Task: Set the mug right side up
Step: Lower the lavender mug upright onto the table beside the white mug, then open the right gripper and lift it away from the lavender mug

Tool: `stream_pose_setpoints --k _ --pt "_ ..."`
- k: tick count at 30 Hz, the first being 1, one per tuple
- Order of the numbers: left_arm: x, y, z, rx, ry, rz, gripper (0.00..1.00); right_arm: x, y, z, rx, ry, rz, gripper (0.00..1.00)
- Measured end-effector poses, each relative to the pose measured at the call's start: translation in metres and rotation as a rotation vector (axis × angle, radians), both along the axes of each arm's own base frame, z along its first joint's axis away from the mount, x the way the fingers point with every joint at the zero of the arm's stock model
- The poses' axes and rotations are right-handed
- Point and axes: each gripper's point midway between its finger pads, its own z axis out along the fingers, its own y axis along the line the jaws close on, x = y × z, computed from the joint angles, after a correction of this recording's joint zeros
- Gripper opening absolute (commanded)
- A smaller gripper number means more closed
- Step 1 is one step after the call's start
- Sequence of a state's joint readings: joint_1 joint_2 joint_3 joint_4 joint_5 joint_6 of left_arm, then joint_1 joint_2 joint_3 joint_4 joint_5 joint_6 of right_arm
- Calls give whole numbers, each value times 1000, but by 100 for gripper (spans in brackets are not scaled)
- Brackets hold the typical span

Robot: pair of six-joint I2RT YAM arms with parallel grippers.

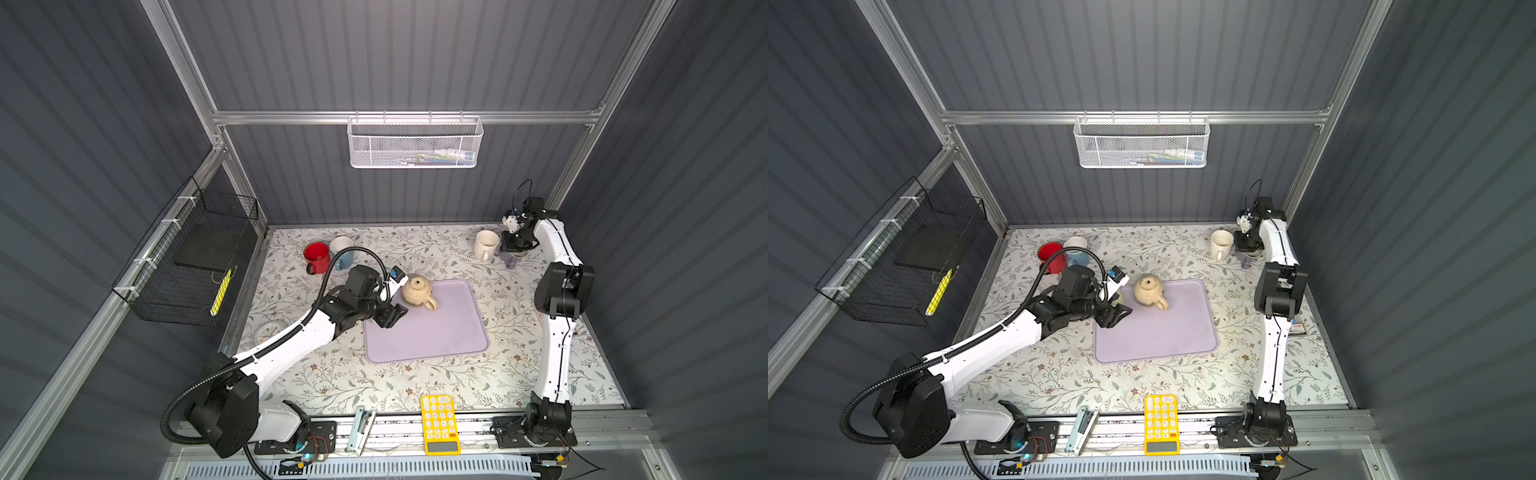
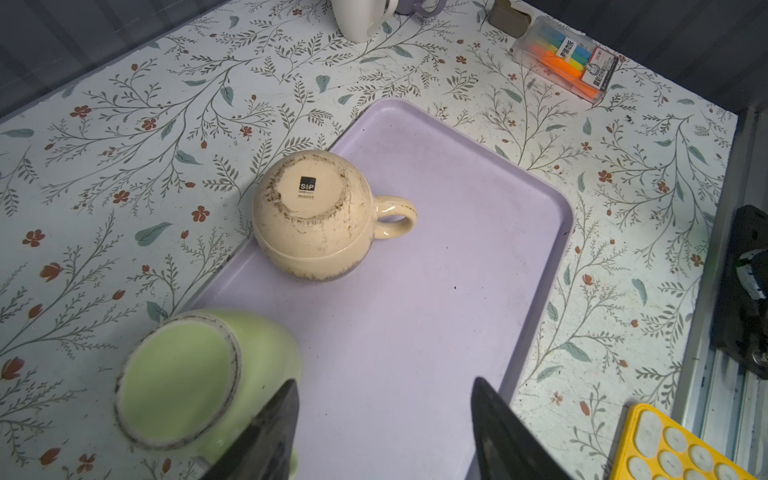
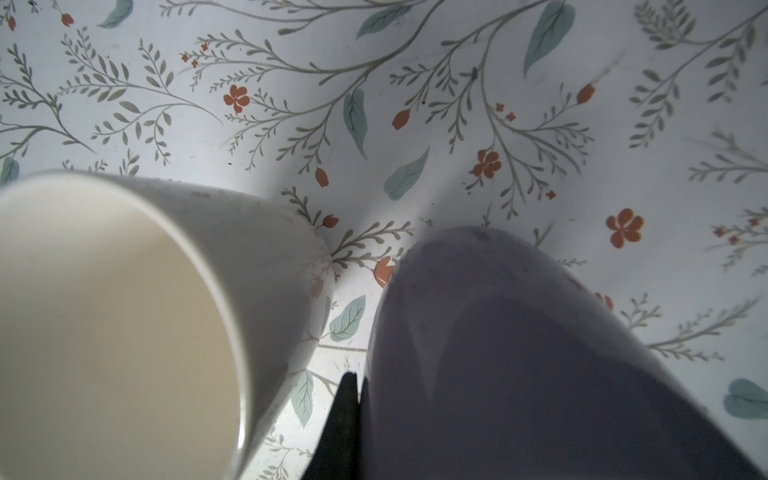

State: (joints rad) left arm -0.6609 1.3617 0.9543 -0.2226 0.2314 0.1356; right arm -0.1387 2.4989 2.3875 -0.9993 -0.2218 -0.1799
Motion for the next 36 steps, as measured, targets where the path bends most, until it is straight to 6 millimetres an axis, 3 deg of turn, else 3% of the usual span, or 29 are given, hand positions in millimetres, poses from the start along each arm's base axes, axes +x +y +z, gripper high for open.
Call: stream_pose_setpoints --k 8,31,36 --pt "0 0 0 0 0 1 66 11 -1 7 -6 -44 -3 21" --pt "0 0 0 2 -1 3 67 21 2 15 11 -78 -49 18" --pt "0 0 0 1 -1 3 67 15 3 27 16 -97 -62 20"
